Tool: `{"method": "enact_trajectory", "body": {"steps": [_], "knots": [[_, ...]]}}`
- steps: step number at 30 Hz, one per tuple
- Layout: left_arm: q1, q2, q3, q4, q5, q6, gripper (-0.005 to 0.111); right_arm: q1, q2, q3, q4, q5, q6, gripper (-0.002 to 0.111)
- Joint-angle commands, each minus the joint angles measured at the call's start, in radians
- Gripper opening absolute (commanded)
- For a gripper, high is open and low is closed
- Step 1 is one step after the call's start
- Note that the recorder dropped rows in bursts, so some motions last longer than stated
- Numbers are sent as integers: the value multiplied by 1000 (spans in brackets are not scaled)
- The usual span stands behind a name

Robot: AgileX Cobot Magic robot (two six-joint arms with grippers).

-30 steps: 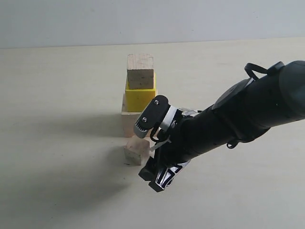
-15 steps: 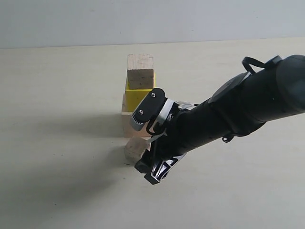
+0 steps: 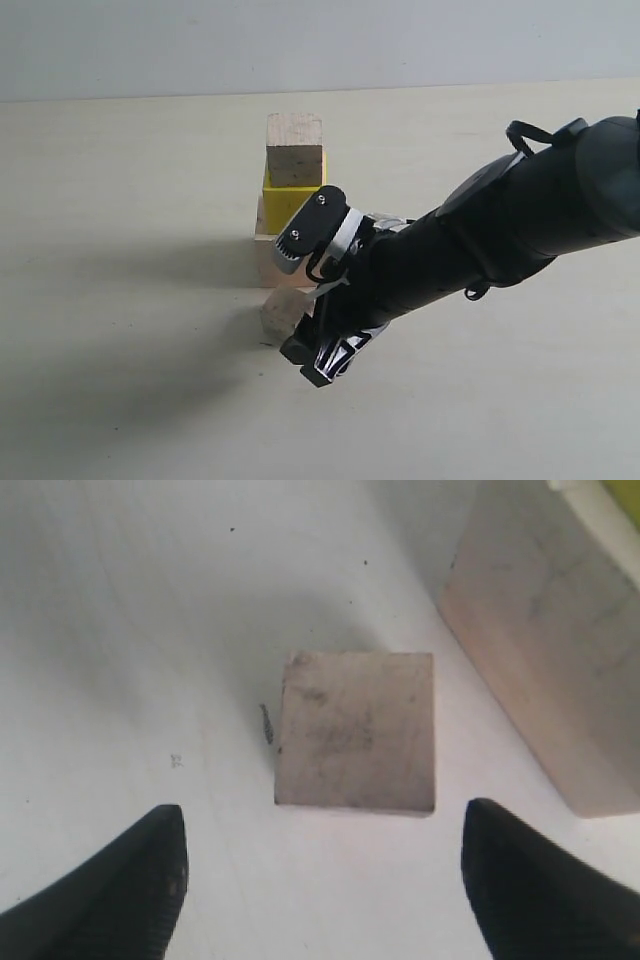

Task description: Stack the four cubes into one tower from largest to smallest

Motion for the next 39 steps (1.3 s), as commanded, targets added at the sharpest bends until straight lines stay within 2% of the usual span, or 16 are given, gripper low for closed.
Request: {"method": "enact_trajectory", "body": {"steps": [1, 28, 39], "knots": [[-6, -3, 2, -11, -11, -1, 0, 2, -1, -6, 35, 2, -6, 73], [-6, -3, 2, -11, -11, -1, 0, 2, -1, -8, 61, 12, -6, 73], [-6, -3, 2, -11, -11, -1, 0, 2, -1, -8, 59, 70, -6, 73]]}}
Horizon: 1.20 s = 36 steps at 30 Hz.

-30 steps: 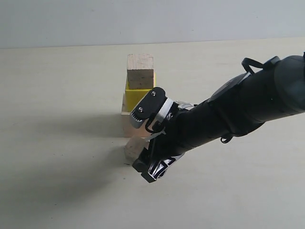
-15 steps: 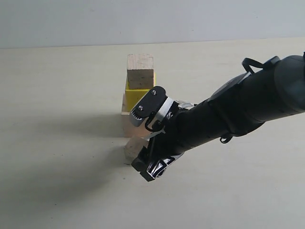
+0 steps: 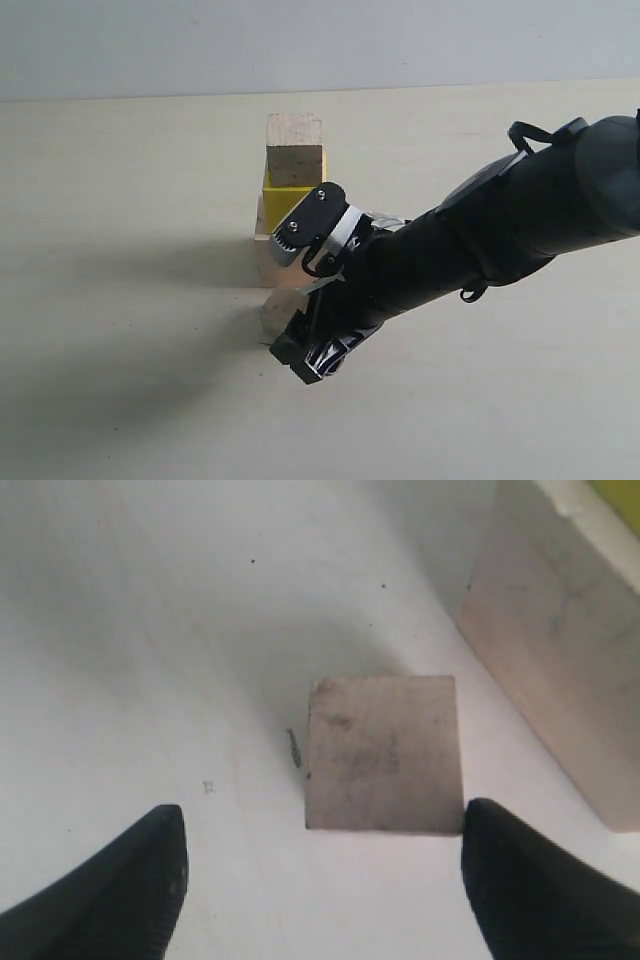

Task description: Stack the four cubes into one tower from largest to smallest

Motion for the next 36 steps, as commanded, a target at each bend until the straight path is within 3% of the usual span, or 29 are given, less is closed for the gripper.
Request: {"method": "enact_trajectory", "body": {"steps": [1, 36], "knots": [[-6, -3, 2, -11, -11, -1, 0, 2, -1, -6, -2, 44, -4, 73], [-6, -3, 2, -11, -11, -1, 0, 2, 50, -6, 76, 65, 4, 71]]}}
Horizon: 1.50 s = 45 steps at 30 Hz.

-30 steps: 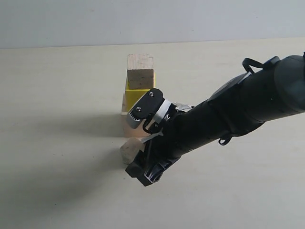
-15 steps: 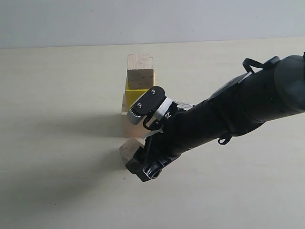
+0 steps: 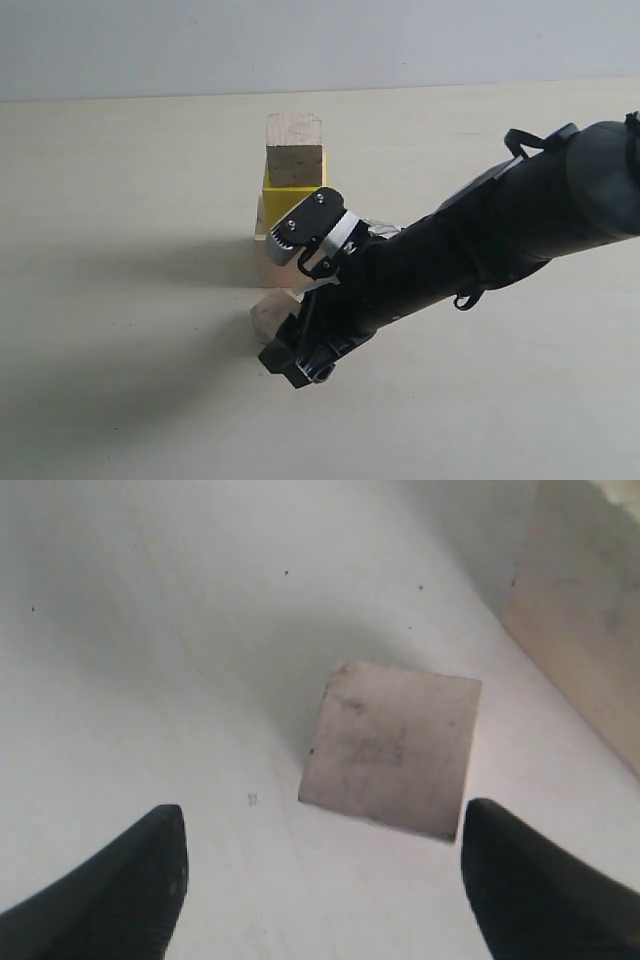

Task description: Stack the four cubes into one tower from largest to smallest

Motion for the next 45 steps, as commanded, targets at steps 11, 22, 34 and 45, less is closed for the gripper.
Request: {"method": "enact_trajectory", "body": {"steps": [11, 22, 34, 45], "knots": [[-6, -3, 2, -11, -11, -1, 0, 2, 23, -5, 75, -8, -10, 69], [-6, -3, 2, -11, -11, -1, 0, 2, 27, -10, 102, -27, -10, 65], [-6, -3, 2, -11, -11, -1, 0, 2, 27, -10, 102, -32, 23, 1], [-6, -3, 2, -11, -11, -1, 0, 2, 22, -10, -217, 82, 406, 0]]}}
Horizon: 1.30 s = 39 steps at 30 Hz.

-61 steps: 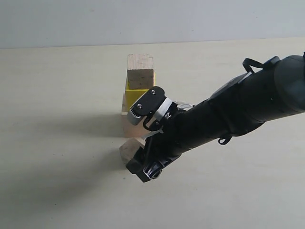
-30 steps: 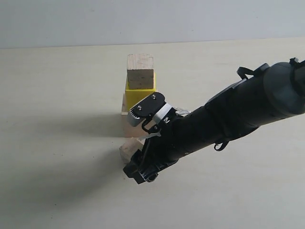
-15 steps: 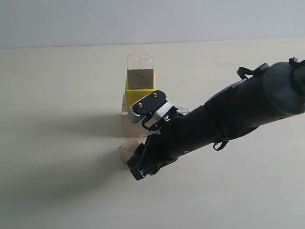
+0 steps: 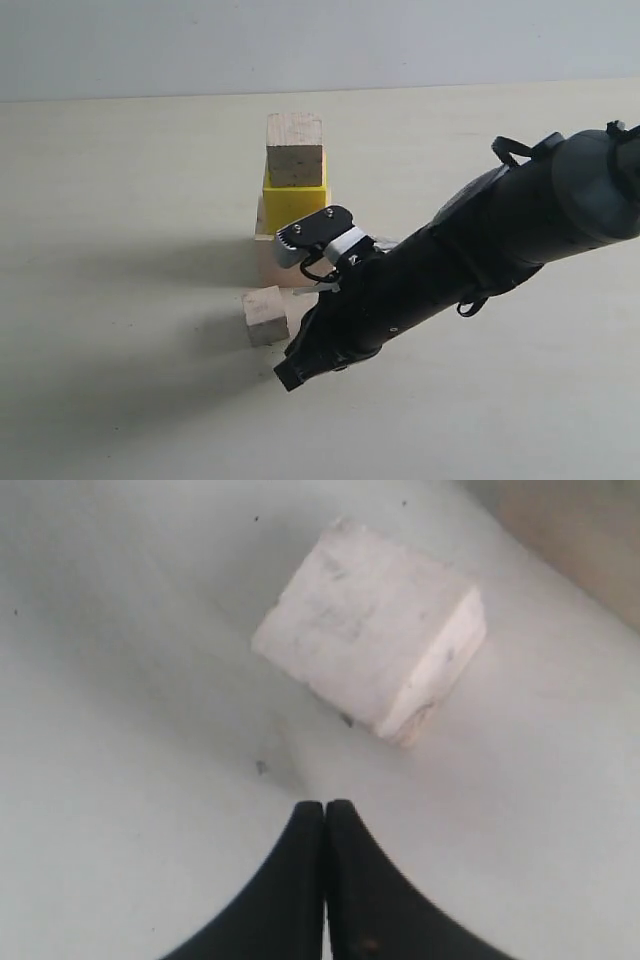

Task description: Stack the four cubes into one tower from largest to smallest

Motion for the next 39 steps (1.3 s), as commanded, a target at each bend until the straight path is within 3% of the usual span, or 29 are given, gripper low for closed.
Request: {"method": "enact_trajectory", "body": {"steps": [1, 4, 12, 18, 20, 24, 28, 36, 39], "knots": [[-6, -3, 2, -11, -11, -1, 0, 2, -19, 1, -133, 100, 165, 0], [-6, -3, 2, -11, -11, -1, 0, 2, -106, 56, -135, 97, 193, 0], [-6, 2, 2, -47, -11, -4, 0, 2, -449, 218, -132, -150, 277, 0], [-2, 290, 22, -268, -41, 3, 0, 2, -871, 306, -162, -68, 423, 0], [-2, 405, 22, -300, -66, -7, 0, 2, -974, 306, -266, -25, 573, 0], [-2, 648, 22, -391, -149, -7, 0, 2, -1177, 301, -889, 11, 1159, 0], [-7, 829, 22, -464, -265, 0, 0, 2, -1341, 250, -1252, 107, 1497, 0], [-267, 1117, 22, -528, -547, -62, 0, 2, -1473, 215, -1304, 264, 1521, 0], [-323, 1224, 22, -528, -643, -106, 0, 2, -1480, 215, -1304, 334, 1521, 0]]}}
